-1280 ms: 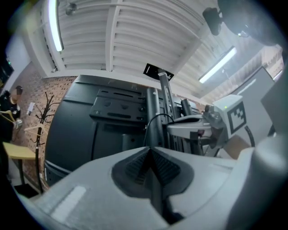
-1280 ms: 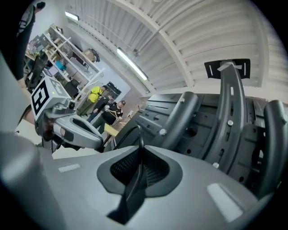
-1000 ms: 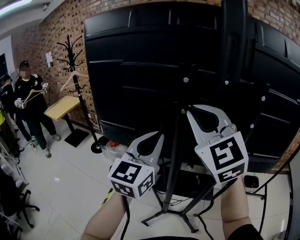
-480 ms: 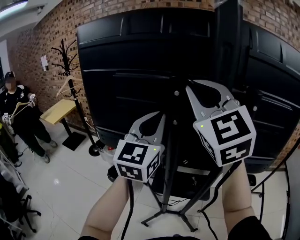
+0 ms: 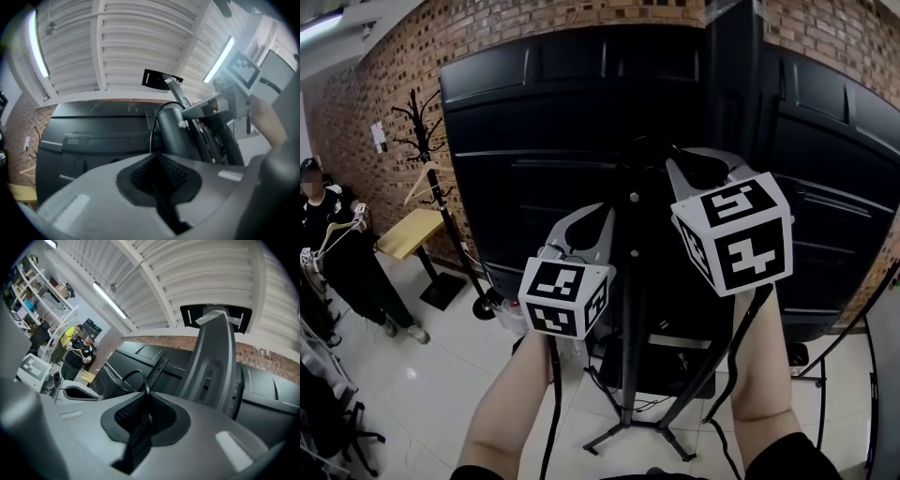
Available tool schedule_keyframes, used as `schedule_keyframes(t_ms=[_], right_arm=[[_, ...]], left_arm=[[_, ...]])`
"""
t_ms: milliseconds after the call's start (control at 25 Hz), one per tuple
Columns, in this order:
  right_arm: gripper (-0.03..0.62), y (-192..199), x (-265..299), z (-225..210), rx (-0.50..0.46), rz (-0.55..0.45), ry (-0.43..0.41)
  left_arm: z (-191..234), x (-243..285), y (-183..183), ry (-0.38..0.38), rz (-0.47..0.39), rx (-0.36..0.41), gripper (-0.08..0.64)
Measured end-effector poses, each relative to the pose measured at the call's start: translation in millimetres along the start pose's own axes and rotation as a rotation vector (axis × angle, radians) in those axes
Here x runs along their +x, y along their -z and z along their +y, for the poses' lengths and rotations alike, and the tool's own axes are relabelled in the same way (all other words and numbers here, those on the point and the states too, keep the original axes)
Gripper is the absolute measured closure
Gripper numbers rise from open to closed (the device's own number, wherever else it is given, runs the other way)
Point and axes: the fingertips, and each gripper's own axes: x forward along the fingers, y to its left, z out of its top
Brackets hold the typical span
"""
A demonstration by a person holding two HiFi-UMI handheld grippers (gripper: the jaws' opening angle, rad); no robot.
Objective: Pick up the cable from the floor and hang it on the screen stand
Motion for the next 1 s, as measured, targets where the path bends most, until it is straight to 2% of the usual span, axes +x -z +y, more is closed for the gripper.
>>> schedule_keyframes(t_ms=[160, 520, 840, 1000], right_arm=[[0.561, 15, -1, -5, -0.004, 0.084, 0.025], [0.563, 51, -6, 11, 0.002, 0.199, 0.044], [0.563, 74, -9, 18, 0.041, 0.215, 0.063], [0.563, 91, -16, 20, 0.046, 0.231, 0.077]], left_arm=[[3, 3, -4, 0.001, -0.003, -0.002, 0.554], [6, 3, -8, 0.011, -0.014, -0.001, 0.554], [2, -4, -1, 0.025, -0.012, 0.015, 0.555], [-3, -14, -1, 0.022, -0.036, 0.004, 0.554]])
